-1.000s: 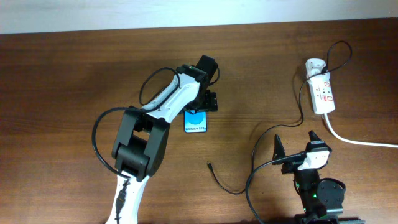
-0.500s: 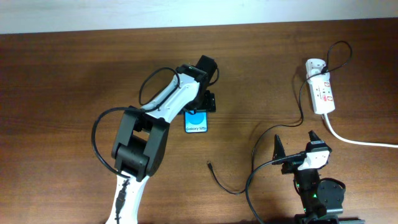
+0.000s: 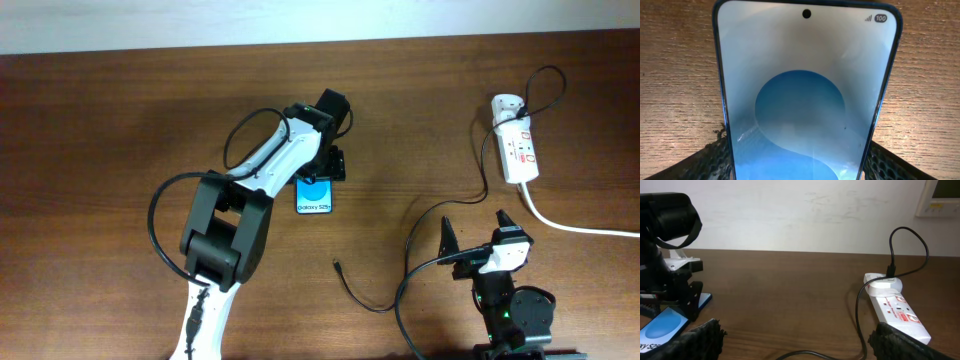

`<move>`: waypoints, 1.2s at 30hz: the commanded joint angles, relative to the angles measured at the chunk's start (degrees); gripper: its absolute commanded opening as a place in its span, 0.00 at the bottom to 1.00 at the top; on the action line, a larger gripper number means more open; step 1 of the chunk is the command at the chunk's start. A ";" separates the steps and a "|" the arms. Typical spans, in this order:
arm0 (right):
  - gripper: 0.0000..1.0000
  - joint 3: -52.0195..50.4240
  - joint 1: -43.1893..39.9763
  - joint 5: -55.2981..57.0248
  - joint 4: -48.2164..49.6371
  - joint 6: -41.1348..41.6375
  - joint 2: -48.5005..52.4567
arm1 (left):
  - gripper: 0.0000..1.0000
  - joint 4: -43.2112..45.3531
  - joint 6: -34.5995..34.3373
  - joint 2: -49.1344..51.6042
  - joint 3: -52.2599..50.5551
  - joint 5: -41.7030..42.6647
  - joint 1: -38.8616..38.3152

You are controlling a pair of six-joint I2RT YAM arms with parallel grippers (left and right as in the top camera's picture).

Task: Plug charger to phone and switch on socket
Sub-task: 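Lift the phone upright with the left gripper, bottom edge down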

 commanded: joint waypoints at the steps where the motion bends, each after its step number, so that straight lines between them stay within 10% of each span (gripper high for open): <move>1: 0.98 -0.31 0.37 0.09 -0.35 -0.35 -0.11 | 0.83 -3.56 0.57 1.73 2.16 -1.29 0.17; 8: 0.98 -0.31 0.37 0.09 -0.35 -0.35 -0.11 | 0.78 -13.92 0.85 1.51 12.02 3.02 0.17; 16: 0.98 -0.31 0.37 0.09 -0.35 -0.35 -0.11 | 0.79 -17.81 17.68 1.51 12.81 41.46 3.26; 24: 0.98 -0.31 0.37 0.09 -0.35 -0.35 -0.11 | 0.76 -18.82 18.12 1.51 12.81 68.83 8.85; 36: 0.98 -0.31 0.37 0.09 -0.35 -0.35 -0.11 | 0.77 -18.84 -0.22 1.51 12.81 78.95 19.37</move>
